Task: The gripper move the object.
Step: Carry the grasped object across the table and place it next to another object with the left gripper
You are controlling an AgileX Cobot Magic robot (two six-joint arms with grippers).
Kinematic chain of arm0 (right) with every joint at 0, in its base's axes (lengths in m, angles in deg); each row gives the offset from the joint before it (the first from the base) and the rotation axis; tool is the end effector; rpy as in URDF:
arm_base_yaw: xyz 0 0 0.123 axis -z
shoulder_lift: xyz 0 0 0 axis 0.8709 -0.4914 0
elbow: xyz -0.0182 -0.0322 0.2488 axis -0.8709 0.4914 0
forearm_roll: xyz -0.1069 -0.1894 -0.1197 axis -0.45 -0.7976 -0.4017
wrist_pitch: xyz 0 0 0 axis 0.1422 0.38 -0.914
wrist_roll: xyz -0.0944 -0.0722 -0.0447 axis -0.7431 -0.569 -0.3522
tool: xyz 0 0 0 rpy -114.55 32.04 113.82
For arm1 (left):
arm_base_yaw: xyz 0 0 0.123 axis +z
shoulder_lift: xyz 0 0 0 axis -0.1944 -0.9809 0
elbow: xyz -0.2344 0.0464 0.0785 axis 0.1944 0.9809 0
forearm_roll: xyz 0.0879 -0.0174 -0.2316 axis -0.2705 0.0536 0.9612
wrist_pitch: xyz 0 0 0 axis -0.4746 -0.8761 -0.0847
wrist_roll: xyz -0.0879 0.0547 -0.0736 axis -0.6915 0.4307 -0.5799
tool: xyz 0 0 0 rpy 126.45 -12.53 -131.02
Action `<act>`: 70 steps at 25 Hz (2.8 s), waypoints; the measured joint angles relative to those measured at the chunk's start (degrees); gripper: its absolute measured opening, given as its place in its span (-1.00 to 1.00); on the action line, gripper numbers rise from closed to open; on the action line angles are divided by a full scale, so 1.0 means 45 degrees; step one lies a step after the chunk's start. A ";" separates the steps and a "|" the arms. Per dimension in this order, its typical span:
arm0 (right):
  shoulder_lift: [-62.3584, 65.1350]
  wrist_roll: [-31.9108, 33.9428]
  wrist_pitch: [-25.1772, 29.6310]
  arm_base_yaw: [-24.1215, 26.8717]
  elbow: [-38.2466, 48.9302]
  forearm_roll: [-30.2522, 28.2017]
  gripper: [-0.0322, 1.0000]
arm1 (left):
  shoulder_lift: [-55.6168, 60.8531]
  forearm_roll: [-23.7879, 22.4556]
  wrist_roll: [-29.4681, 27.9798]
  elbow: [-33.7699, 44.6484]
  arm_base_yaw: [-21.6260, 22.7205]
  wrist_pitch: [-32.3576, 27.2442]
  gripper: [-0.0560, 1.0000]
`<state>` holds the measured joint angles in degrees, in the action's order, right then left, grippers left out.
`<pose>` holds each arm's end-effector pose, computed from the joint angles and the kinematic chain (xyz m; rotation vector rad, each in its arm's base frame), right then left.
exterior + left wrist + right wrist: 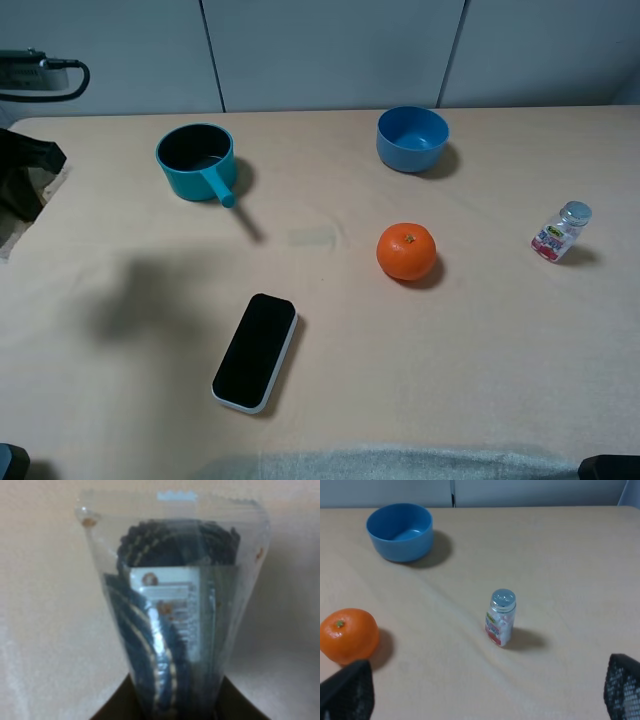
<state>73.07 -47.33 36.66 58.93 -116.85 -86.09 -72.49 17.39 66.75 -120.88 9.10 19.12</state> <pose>0.0601 0.0023 0.2624 -0.0350 2.0011 0.0205 0.2658 -0.0090 0.1643 0.0137 2.8999 -0.0015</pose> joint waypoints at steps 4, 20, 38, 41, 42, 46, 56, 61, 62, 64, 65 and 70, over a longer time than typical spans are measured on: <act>0.0000 0.0000 0.0000 0.0000 0.0000 0.0000 0.40 | 0.0012 0.0026 -0.0120 -0.1066 -0.0439 -0.0846 -0.55; 0.0000 0.0000 0.0000 0.0000 0.0000 0.0011 0.40 | 0.0012 -0.0455 -0.1933 -0.3327 -0.3041 -0.1873 -0.55; 0.0000 0.0000 0.0000 0.0000 0.0000 0.0022 0.40 | -0.2875 -0.0719 -0.2399 -0.6085 -0.6184 -0.2338 -0.55; 0.0000 0.0000 0.0000 0.0000 0.0000 0.0022 0.40 | -0.3738 -0.0719 -0.2373 -0.6969 -0.6799 -0.2380 -0.55; 0.0000 0.0000 0.0000 0.0000 0.0000 0.0022 0.40 | -0.4038 -0.0719 -0.2366 -0.7291 -0.6959 -0.2428 -0.55; 0.0000 0.0000 0.0000 0.0000 0.0000 0.0022 0.40 | -0.5118 -0.0719 -0.2323 -0.8456 -0.7651 -0.2584 -0.55; 0.0000 0.0000 0.0000 0.0000 0.0000 0.0022 0.40 | -0.7632 -0.0719 -0.2263 -1.1402 -0.9119 -0.2881 -0.55; 0.0000 0.0000 0.0000 0.0000 0.0000 0.0022 0.40 | -0.8744 -0.0719 -0.2229 -1.2825 -0.9831 -0.3013 -0.55; 0.0000 0.0000 0.0000 0.0000 0.0000 0.0022 0.40 | -0.8905 -0.0719 -0.2231 -1.3020 -0.9973 -0.3013 -0.55; 0.0000 0.0000 0.0000 0.0000 0.0000 0.0022 0.40 | -0.9258 -0.0719 -0.2231 -1.3470 -1.0229 -0.3024 -0.55; 0.0000 0.0000 0.0000 0.0000 0.0000 0.0022 0.40 | -0.9398 -0.0719 -0.2231 -1.3631 -1.0365 -0.3024 -0.55; 0.0000 0.0000 0.0000 0.0000 0.0000 0.0022 0.40 | -0.9901 -0.0719 -0.2216 -1.4086 -1.1008 -0.2833 -0.55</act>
<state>73.07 -47.33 36.66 58.93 -116.85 -85.99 -117.05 14.15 56.77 -184.26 -40.44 6.37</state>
